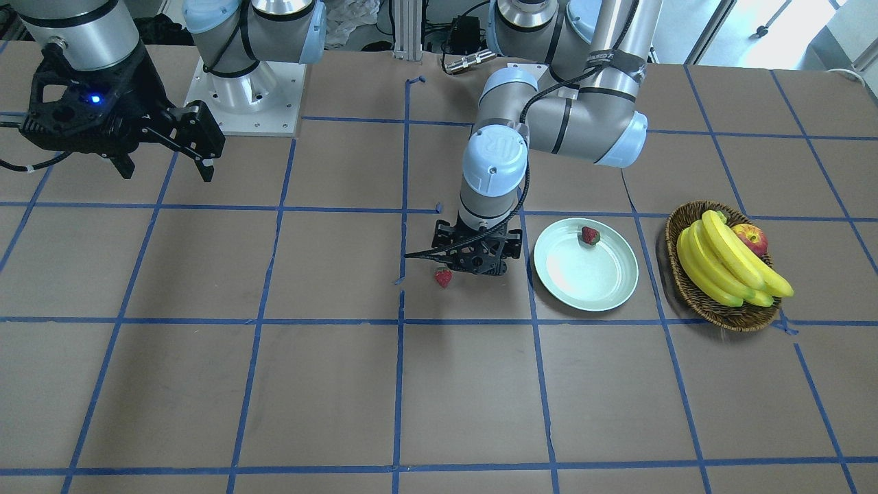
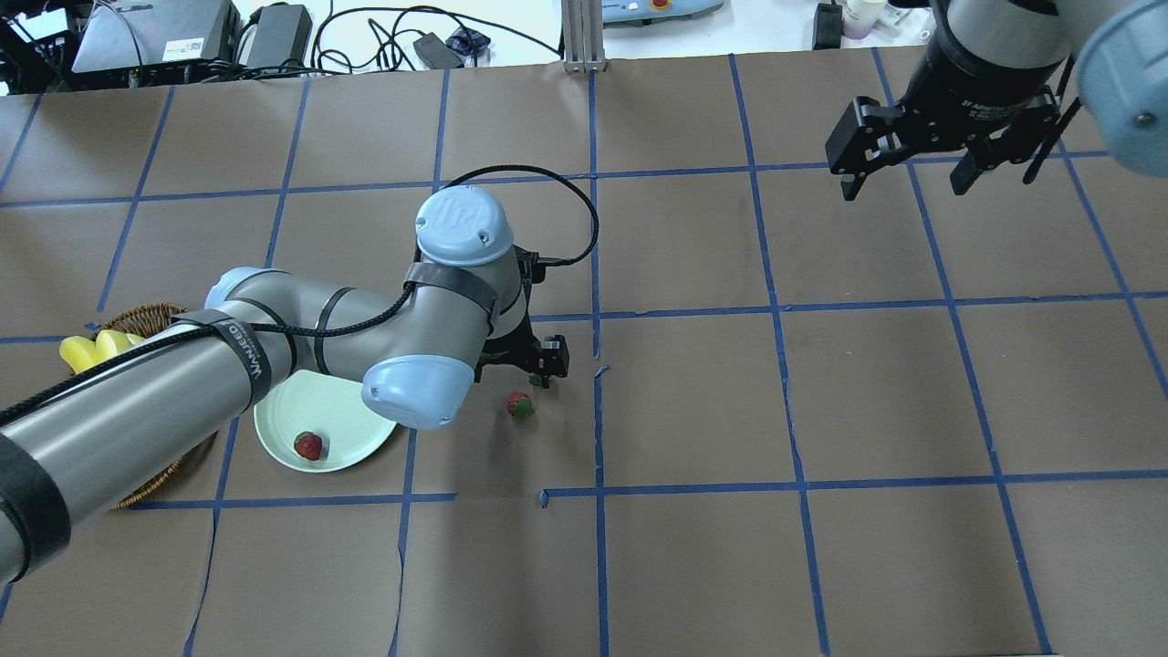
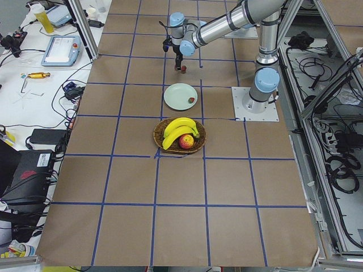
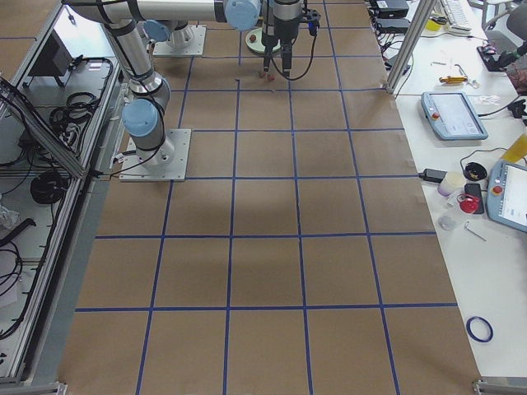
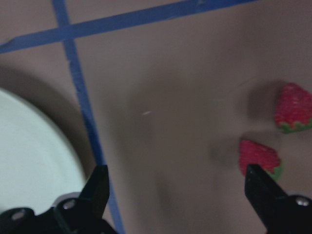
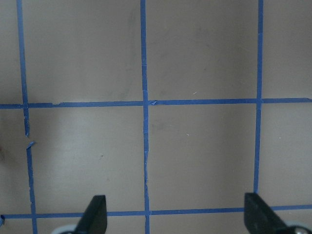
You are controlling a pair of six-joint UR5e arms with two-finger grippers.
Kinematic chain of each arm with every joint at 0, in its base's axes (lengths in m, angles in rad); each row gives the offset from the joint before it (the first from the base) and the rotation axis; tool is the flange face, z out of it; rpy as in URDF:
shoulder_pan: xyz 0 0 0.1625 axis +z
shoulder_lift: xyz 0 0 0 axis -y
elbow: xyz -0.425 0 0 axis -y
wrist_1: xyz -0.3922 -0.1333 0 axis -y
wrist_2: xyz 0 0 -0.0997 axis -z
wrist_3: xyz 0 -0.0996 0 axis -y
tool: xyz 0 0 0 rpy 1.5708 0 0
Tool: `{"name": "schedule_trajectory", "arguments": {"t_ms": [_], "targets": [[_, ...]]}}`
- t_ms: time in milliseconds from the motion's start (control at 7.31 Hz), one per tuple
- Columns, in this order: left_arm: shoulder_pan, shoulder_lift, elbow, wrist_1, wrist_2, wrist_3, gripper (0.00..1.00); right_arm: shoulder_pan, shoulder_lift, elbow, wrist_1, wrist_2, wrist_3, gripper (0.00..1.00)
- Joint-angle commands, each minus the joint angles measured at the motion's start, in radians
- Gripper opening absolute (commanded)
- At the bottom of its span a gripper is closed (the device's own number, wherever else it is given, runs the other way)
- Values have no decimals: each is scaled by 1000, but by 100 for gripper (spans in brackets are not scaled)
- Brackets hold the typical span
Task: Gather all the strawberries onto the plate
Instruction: 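Move the left gripper back to the strawberries and grasp another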
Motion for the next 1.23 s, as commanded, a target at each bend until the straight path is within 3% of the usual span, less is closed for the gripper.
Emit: {"name": "schedule_trajectory", "arguments": {"t_ms": [0,274,547,684,1094], "targets": [[-18,-41,-8,20,-2,-17,87,0,1,0,0,0,0,100],[-19,-55,-8,18,1,-15,59,0,1,0,0,0,0,100],[-21,-53,-8,5,44,-12,23,0,1,-2,0,0,0,100],[-21,-46,-4,-33,56,-12,15,0,1,-2,0,0,0,100],[60,29,32,-226,137,104,15,0,2,-4,0,0,0,100]]}}
